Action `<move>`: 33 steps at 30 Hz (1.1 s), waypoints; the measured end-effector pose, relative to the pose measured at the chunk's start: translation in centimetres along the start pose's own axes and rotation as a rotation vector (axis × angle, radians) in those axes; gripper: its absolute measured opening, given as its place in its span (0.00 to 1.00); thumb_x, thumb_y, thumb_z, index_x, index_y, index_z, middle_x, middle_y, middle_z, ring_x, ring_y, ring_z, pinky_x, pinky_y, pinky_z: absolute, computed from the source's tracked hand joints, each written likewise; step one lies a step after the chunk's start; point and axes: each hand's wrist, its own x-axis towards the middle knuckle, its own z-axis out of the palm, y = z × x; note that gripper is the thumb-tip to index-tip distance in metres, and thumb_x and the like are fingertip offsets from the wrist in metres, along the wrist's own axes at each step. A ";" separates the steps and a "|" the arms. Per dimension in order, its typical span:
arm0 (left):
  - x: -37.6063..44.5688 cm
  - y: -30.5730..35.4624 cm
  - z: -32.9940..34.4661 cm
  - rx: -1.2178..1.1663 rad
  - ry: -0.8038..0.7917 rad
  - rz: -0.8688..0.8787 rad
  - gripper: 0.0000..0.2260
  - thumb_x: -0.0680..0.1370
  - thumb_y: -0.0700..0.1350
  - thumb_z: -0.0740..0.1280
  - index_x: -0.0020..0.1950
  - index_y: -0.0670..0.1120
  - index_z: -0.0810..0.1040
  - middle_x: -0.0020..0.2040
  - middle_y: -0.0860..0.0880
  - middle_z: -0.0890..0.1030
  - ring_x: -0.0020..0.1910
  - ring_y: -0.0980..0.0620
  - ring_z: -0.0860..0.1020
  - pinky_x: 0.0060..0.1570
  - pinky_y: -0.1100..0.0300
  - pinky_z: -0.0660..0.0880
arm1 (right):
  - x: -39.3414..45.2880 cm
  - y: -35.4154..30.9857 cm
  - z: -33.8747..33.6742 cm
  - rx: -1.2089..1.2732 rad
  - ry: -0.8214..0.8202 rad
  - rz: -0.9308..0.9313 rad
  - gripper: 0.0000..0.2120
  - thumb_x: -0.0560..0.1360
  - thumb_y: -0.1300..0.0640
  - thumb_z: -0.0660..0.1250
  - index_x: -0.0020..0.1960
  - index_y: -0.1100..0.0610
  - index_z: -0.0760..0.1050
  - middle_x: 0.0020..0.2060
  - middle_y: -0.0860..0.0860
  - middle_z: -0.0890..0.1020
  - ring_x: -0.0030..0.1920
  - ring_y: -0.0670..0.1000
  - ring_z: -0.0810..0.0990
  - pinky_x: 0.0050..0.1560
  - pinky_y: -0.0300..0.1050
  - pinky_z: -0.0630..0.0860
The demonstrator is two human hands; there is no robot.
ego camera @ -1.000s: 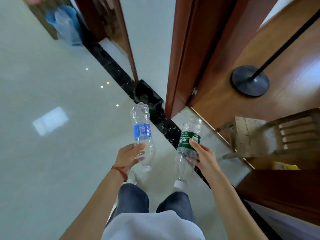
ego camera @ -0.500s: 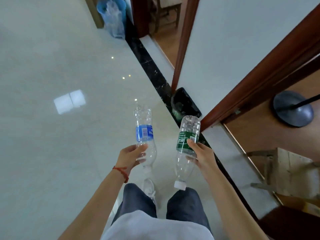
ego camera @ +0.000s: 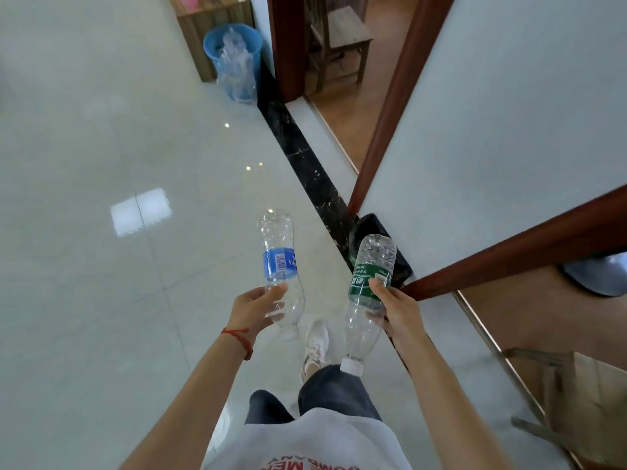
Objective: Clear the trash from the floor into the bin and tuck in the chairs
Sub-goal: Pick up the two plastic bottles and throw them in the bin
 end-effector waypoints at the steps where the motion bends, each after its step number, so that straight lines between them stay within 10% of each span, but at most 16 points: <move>1: 0.9 1.3 0.5 0.013 -0.009 0.002 0.13 0.72 0.46 0.69 0.52 0.39 0.77 0.48 0.42 0.79 0.47 0.44 0.78 0.45 0.53 0.77 | 0.9 -1.0 0.5 0.013 0.009 0.000 0.05 0.68 0.55 0.72 0.42 0.56 0.79 0.36 0.52 0.84 0.34 0.47 0.82 0.36 0.41 0.78; 17: 13.7 15.1 9.3 0.392 -0.272 -0.031 0.14 0.73 0.46 0.68 0.54 0.40 0.76 0.52 0.41 0.79 0.52 0.43 0.78 0.57 0.45 0.75 | 8.7 -8.7 3.1 0.330 0.301 0.056 0.09 0.69 0.58 0.72 0.47 0.60 0.78 0.43 0.57 0.82 0.43 0.53 0.80 0.45 0.47 0.77; 24: 18.4 18.7 13.4 0.631 -0.515 -0.043 0.06 0.73 0.44 0.69 0.46 0.43 0.78 0.41 0.47 0.79 0.40 0.51 0.78 0.37 0.60 0.79 | 8.5 -7.4 3.8 0.519 0.566 0.054 0.06 0.70 0.55 0.71 0.44 0.56 0.78 0.39 0.52 0.81 0.39 0.48 0.79 0.47 0.47 0.77; 33: 21.9 17.1 16.0 0.816 -0.570 -0.098 0.07 0.73 0.45 0.68 0.47 0.42 0.78 0.44 0.45 0.79 0.43 0.48 0.78 0.44 0.55 0.78 | 10.0 -3.0 4.9 0.777 0.725 0.102 0.08 0.69 0.54 0.72 0.45 0.56 0.78 0.43 0.55 0.83 0.43 0.51 0.82 0.44 0.46 0.78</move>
